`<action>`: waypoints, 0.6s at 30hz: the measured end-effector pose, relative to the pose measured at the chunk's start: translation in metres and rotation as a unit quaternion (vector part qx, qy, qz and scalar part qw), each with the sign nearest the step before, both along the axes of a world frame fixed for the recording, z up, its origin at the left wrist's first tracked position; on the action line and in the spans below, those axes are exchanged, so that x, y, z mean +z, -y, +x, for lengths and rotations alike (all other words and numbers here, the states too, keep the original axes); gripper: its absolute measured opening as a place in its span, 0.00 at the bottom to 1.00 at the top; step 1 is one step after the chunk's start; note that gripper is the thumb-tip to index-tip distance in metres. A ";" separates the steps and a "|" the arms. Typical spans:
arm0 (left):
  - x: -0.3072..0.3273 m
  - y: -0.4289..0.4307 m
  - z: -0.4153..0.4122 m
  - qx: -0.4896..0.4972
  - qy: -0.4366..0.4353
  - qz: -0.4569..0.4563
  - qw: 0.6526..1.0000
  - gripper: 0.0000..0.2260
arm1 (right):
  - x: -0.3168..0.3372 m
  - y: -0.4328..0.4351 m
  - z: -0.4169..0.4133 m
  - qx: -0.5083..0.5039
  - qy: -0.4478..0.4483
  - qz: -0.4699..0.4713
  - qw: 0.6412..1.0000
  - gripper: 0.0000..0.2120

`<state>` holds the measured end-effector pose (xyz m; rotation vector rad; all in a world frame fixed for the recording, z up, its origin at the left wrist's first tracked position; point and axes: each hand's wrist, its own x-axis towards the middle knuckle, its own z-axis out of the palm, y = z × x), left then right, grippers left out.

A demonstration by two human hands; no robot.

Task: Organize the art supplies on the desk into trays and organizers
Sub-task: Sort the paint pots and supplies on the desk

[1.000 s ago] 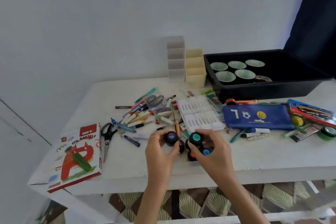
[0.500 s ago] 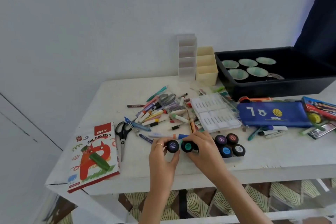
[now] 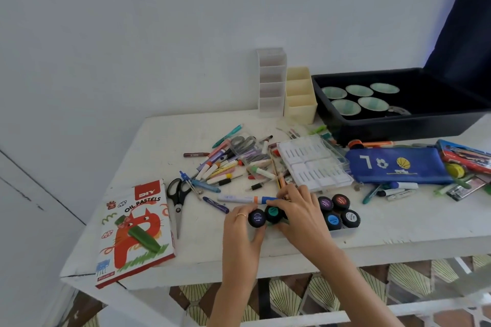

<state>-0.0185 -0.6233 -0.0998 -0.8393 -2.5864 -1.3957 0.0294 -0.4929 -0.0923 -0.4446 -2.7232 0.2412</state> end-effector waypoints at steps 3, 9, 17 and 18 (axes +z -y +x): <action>-0.004 0.000 -0.004 0.007 -0.040 -0.055 0.998 0.19 | -0.001 -0.001 0.000 0.002 0.017 0.006 1.000 0.27; -0.003 -0.003 -0.007 0.011 -0.048 -0.109 0.993 0.19 | -0.002 0.000 -0.004 -0.011 0.040 0.011 0.999 0.28; 0.004 -0.009 -0.017 -0.003 -0.059 -0.189 0.980 0.18 | 0.007 -0.003 0.006 0.025 0.062 -0.061 0.996 0.23; 0.005 -0.010 -0.018 -0.007 -0.065 -0.193 0.979 0.18 | 0.009 -0.004 0.008 0.027 0.057 -0.089 0.994 0.21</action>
